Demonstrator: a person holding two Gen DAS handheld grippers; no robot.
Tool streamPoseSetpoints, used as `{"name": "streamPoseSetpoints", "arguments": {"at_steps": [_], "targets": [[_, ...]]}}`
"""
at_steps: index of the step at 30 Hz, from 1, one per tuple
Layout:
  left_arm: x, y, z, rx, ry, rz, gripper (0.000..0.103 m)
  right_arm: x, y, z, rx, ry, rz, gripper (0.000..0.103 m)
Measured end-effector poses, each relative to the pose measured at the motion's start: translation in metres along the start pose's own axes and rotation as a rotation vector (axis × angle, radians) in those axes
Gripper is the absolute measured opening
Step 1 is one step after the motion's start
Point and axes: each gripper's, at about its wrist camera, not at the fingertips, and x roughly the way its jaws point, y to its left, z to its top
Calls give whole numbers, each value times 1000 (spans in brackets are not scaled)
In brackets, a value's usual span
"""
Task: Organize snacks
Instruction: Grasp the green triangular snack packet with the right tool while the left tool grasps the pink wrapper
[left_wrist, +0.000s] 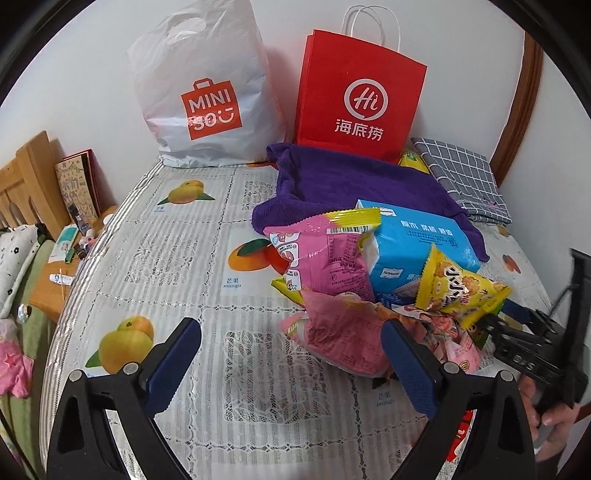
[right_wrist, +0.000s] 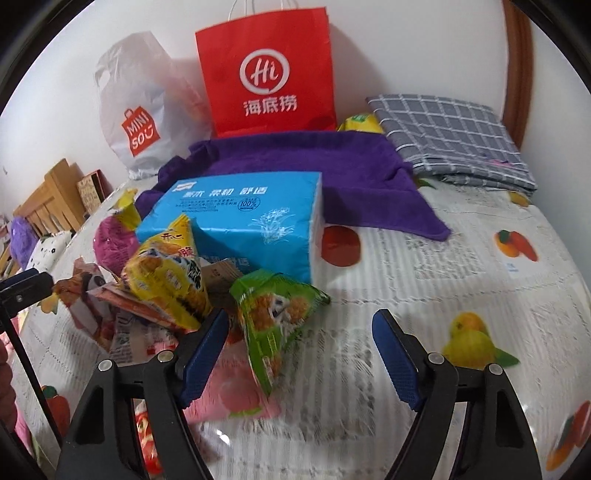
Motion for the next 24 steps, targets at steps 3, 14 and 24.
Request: {"name": "streamPoseSetpoints", "arguments": {"at_steps": [3, 14, 24], "targets": [[3, 0, 0, -1, 1, -15, 98, 12, -2, 3, 8, 25, 22, 69], [23, -16, -1, 18, 42, -113, 98, -21, -32, -9, 57, -23, 73, 28], [49, -31, -8, 54, 98, -127, 98, -25, -52, -22, 79, -15, 37, 27]]}}
